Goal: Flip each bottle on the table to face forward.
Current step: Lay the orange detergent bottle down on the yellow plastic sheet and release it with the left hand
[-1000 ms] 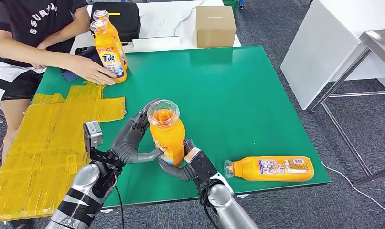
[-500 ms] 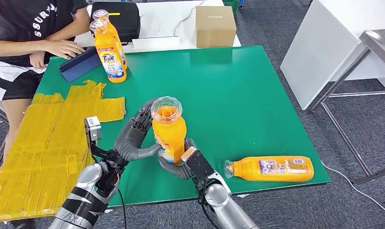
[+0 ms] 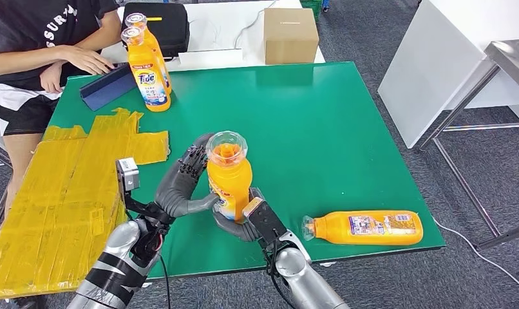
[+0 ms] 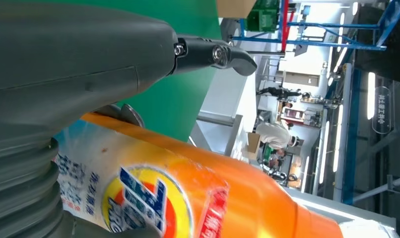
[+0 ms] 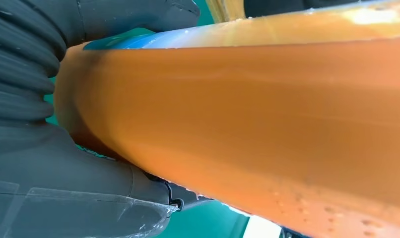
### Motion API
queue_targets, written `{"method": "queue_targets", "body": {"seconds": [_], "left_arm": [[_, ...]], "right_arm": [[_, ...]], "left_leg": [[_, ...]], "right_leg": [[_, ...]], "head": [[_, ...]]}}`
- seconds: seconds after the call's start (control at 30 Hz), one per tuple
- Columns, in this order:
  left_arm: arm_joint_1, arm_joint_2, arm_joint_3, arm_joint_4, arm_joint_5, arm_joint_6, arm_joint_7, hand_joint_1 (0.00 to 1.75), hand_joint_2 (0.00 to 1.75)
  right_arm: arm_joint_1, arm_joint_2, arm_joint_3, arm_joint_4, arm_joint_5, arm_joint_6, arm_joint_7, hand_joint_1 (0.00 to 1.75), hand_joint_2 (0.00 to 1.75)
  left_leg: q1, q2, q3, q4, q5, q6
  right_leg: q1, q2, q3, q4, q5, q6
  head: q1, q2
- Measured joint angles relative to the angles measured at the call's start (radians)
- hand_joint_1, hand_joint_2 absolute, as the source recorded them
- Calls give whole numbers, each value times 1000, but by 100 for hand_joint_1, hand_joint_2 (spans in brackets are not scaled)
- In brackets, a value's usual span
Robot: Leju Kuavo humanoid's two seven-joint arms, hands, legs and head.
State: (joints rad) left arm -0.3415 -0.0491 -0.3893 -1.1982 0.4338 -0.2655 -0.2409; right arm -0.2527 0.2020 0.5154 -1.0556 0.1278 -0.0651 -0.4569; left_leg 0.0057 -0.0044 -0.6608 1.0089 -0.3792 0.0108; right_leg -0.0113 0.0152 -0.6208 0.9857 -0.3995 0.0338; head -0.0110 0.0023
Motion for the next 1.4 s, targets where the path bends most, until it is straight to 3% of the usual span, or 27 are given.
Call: {"method": "queue_targets", "body": {"seconds": [0.27, 0.53, 0.87, 1.07, 1.4], "left_arm": [[27, -12, -83, -84, -222, 115, -77, 0, 175], [50, -17, -138, -137, -302, 168, -103, 0, 175], [66, -21, -164, -150, -296, 165, -106, 0, 175], [63, -23, -155, -145, -253, 154, -94, 0, 175], [62, -23, -141, -139, -250, 150, -92, 0, 175]], "right_arm": [[0, -12, -33, 13, -50, -40, 13, 175, 175], [1, -16, -83, 14, -92, -62, 18, 175, 175], [-1, -14, -116, 15, -19, -150, 24, 175, 175], [-1, 1, -58, 24, 115, -201, 1, 175, 175], [-2, 6, -20, 30, 126, -207, -4, 175, 175]], "left_leg": [[0, 0, -1, 0, 0, 0], [0, 0, -1, 0, 0, 0], [0, 0, -1, 0, 0, 0], [0, 0, -1, 0, 0, 0], [0, 0, -1, 0, 0, 0]], "right_leg": [[0, 0, 0, 0, 0, 0], [0, 0, 0, 0, 0, 0], [0, 0, 0, 0, 0, 0], [0, 0, -1, 0, 0, 0], [0, 0, 0, 0, 0, 0]], "head": [[0, 0], [0, 0], [0, 0], [0, 0], [0, 0]]}}
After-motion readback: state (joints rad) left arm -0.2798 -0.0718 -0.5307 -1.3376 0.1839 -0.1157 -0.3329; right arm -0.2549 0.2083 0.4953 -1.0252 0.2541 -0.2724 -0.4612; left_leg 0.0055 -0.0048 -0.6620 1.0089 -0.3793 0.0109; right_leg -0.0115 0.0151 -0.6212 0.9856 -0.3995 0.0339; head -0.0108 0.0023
